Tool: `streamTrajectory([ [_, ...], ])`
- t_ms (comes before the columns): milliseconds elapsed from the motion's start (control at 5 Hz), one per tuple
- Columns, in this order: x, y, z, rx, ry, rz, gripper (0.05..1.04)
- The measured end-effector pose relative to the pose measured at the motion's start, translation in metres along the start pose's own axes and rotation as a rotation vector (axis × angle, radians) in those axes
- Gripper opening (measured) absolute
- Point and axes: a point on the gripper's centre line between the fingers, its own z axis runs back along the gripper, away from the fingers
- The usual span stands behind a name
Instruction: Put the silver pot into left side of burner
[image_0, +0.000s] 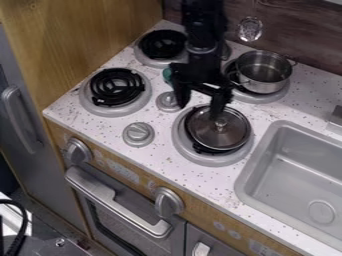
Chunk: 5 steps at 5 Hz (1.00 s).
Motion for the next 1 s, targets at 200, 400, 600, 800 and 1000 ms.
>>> streamTrajectory([
  [200, 0.014, -0.021, -0.007, 0.012, -0.022, -0.041, 0.997],
  [400, 0.021, -0.028, -0.028, 0.062, -0.017, -0.051, 0.997],
  [600, 0.027, -0.025, -0.045, 0.092, 0.0, -0.035, 0.997],
  [800, 0.034, -0.021, -0.051, 0.103, -0.005, -0.019, 0.998],
  [1000, 0.041, -0.014, -0.052, 0.119, -0.012, -0.011, 0.969],
])
